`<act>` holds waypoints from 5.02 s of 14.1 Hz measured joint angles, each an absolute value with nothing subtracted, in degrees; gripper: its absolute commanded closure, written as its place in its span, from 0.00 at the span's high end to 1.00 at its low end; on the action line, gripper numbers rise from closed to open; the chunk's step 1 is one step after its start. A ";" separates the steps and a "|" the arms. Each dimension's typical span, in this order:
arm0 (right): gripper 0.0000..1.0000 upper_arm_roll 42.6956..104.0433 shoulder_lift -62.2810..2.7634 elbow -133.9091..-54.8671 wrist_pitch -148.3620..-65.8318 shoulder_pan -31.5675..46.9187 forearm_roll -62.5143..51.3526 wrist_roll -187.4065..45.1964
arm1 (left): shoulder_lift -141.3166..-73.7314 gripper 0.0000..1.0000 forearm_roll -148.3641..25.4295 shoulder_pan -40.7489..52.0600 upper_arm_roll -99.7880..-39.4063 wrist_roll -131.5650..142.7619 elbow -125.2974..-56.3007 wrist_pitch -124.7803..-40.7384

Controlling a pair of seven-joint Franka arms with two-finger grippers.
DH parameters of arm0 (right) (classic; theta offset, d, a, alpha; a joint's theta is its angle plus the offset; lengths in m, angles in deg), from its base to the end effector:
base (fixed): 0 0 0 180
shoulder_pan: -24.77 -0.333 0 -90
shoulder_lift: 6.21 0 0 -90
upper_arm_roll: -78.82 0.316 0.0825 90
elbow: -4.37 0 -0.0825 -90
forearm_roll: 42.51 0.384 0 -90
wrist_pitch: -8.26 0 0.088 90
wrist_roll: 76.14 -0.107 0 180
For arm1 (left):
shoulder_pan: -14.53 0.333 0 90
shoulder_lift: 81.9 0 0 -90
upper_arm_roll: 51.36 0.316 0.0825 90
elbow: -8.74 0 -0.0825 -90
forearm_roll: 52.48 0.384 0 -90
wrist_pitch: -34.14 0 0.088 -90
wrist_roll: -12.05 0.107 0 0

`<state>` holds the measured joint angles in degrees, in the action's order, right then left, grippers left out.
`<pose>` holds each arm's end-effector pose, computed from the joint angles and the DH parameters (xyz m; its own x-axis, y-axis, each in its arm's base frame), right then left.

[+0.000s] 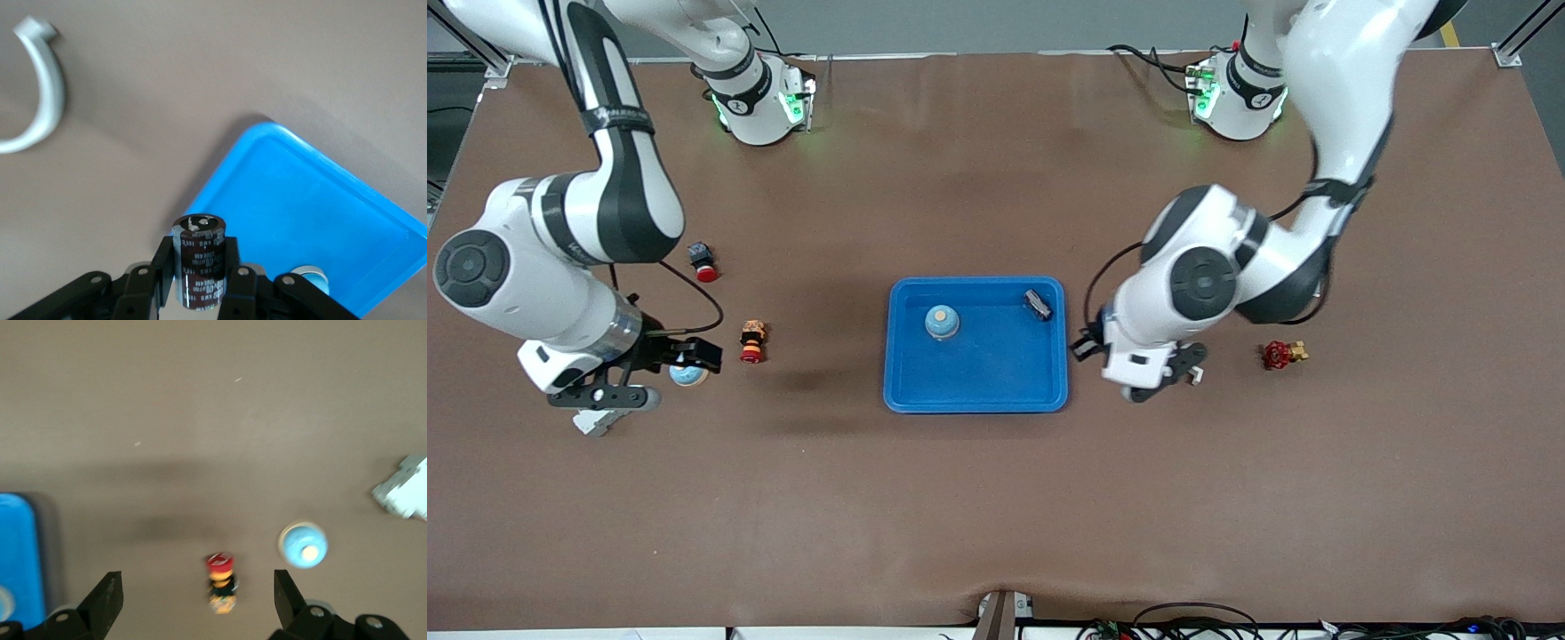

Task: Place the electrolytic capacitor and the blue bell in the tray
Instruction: 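Carry the capacitor to the tray while the right gripper grasps another bell, then lower the capacitor into the tray and open the left gripper, then carry the bell over the tray while the left gripper withdraws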

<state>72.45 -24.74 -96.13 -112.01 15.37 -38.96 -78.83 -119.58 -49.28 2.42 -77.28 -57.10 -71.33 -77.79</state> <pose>0.6433 0.0427 0.3883 0.9996 -0.0188 0.0228 -0.0183 -0.9996 -0.0201 0.6016 -0.3839 0.3461 0.8079 0.5470 -0.2194 0.5670 -0.8229 0.0363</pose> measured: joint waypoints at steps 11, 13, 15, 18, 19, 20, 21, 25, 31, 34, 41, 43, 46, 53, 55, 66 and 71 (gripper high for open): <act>1.00 72.68 -33.84 -103.64 -132.06 24.61 -39.11 -64.12 | -128.48 0.00 -49.28 -13.66 -65.13 -64.73 -70.02 -94.60; 1.00 72.70 -33.83 -105.08 -132.78 26.07 -39.10 -61.95 | -129.68 0.00 -49.28 -14.12 -64.40 -64.73 -69.98 -95.76; 1.00 72.84 -33.81 -107.47 -135.28 26.54 -39.08 -61.39 | -130.81 0.00 -49.28 -14.67 -64.11 -64.72 -69.94 -96.54; 1.00 73.52 -33.82 -112.02 -141.09 26.52 -38.89 -61.37 | -131.75 0.00 -49.28 -16.21 -62.50 -64.73 -69.88 -97.24; 1.00 73.65 -33.82 -112.95 -141.89 26.52 -38.75 -61.38 | -131.84 0.00 -49.28 -16.89 -61.72 -64.72 -69.87 -97.31; 1.00 73.80 -33.81 -113.49 -142.20 26.52 -38.37 -61.38 | -131.87 0.00 -49.28 -17.39 -61.18 -64.73 -69.87 -97.32; 1.00 73.98 -33.81 -113.77 -142.26 26.52 -38.13 -61.38 | -131.89 0.00 -49.28 -17.71 -60.91 -64.72 -69.86 -97.33; 1.00 74.22 -33.80 -114.55 -142.85 26.52 -38.01 -61.38 | -132.00 0.00 -49.28 -17.81 -60.75 -64.72 -69.86 -97.33; 1.00 74.22 -33.80 -115.83 -143.13 26.54 -37.99 -61.38 | -132.59 0.00 -49.28 -17.82 -60.48 -64.72 -69.86 -97.33; 1.00 74.22 -33.80 -116.72 -143.87 26.54 -37.99 -61.38 | -132.60 0.00 -49.28 -17.97 -60.48 -64.72 -69.86 -97.33; 0.72 74.22 -33.80 -116.90 -143.90 26.54 -37.98 -61.38 | -132.60 1.00 -49.20 -18.26 -60.42 -64.71 -69.59 -97.38; 0.19 74.22 -33.80 -117.07 -143.90 26.54 -37.98 -61.38 | -132.60 1.00 -49.13 -18.40 -60.40 -64.70 -69.45 -97.38; 0.00 74.24 -33.75 -117.16 -143.92 26.54 -37.98 -61.38 | -132.60 1.00 -49.08 -18.89 -60.40 -65.47 -69.25 -97.38; 0.00 75.54 -30.45 -113.72 -134.04 26.09 -37.90 -62.07 | -131.75 1.00 -49.05 -18.95 -60.27 -65.72 -68.42 -95.06; 0.00 75.89 -27.96 -109.60 -126.27 24.79 -37.57 -65.44 | -130.70 1.00 -49.00 -18.88 -60.08 -65.72 -68.17 -92.43; 0.00 76.49 -23.73 -105.18 -123.55 1.32 -37.23 -109.04 | -118.03 1.00 -48.60 -12.55 -60.06 -45.35 -70.30 -65.92; 0.00 76.40 -30.55 -96.96 -123.51 -5.23 -39.93 -124.66 | -103.84 1.00 -49.85 -4.34 -60.20 -28.10 -83.91 -63.92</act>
<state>76.40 -30.55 -96.96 -123.51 -5.23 -39.93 -124.66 -103.84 -49.85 -4.34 -60.20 -28.10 -83.91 -63.92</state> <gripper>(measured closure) 0.366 0.000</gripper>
